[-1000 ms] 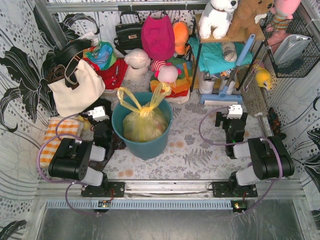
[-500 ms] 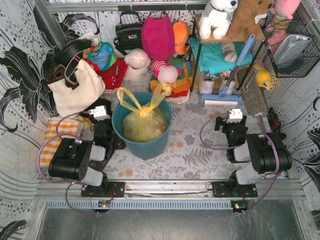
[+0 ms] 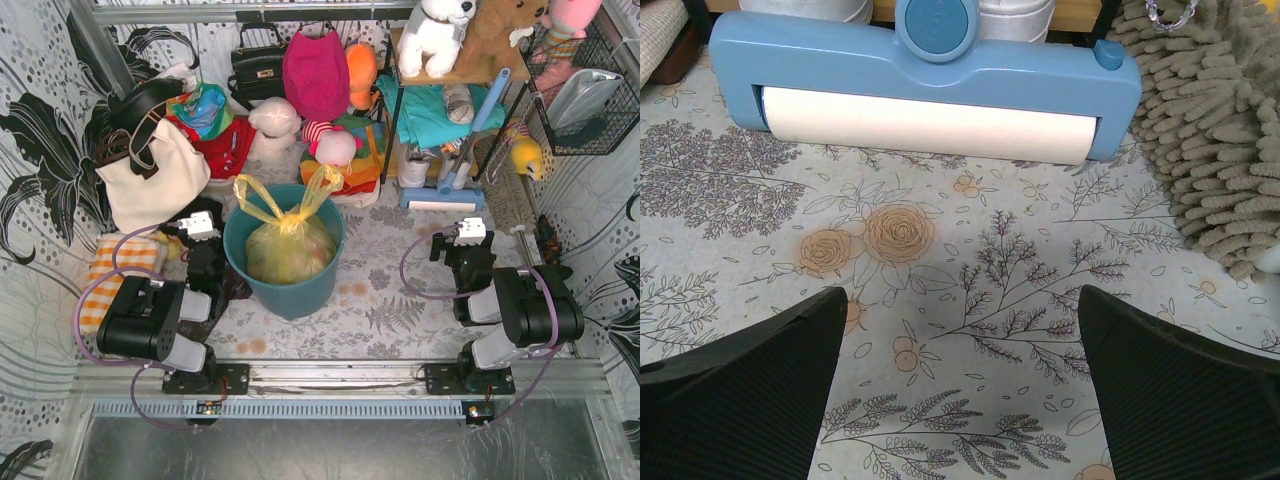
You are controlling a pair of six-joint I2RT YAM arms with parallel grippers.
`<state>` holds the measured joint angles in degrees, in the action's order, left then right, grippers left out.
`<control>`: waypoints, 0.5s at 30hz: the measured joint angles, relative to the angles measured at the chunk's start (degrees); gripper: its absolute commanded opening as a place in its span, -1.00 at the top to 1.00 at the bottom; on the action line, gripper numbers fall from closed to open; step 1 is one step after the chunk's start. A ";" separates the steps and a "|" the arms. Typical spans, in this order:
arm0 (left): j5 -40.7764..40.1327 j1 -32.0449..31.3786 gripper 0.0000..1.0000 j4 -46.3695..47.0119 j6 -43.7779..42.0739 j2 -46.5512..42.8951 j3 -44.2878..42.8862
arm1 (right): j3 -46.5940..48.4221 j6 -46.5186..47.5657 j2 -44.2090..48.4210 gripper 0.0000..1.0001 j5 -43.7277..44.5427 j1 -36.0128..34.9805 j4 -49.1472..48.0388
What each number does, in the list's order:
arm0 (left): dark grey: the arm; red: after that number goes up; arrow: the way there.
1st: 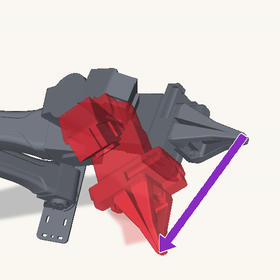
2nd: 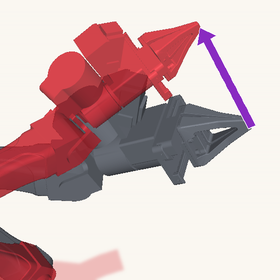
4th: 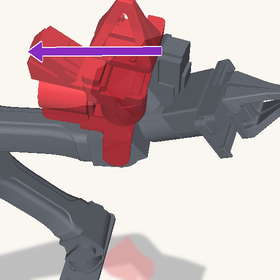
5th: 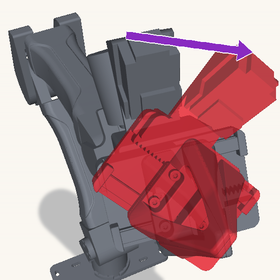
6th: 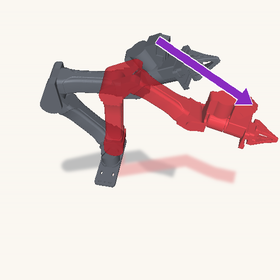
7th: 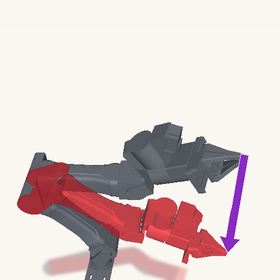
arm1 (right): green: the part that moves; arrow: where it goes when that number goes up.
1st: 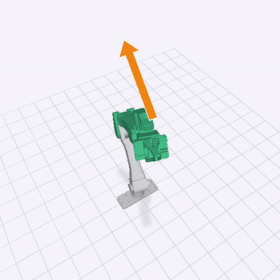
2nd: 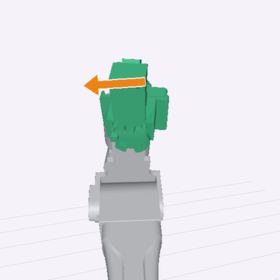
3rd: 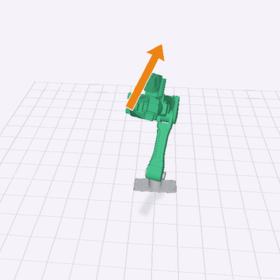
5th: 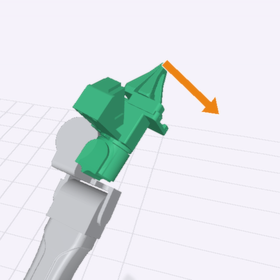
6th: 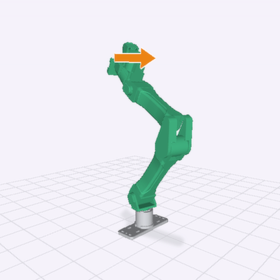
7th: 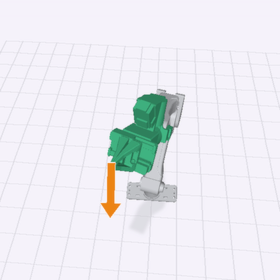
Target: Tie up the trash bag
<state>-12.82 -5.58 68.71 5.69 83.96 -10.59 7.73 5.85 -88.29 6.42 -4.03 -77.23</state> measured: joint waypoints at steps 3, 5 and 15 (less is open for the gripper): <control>0.04 0.00 -0.96 -0.02 0.00 0.00 0.00 | 0.04 0.00 0.00 -0.93 0.00 0.00 0.04; 0.07 0.00 -0.96 -0.02 0.00 0.00 0.00 | 0.09 0.00 0.00 -0.93 0.00 0.00 0.02; 0.37 0.02 -0.96 -0.07 -0.02 0.00 0.00 | 0.09 0.00 0.00 -0.94 0.00 0.00 0.02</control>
<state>-12.45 -5.56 68.64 5.67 83.96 -10.59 7.81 5.85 -88.29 6.42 -4.03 -77.21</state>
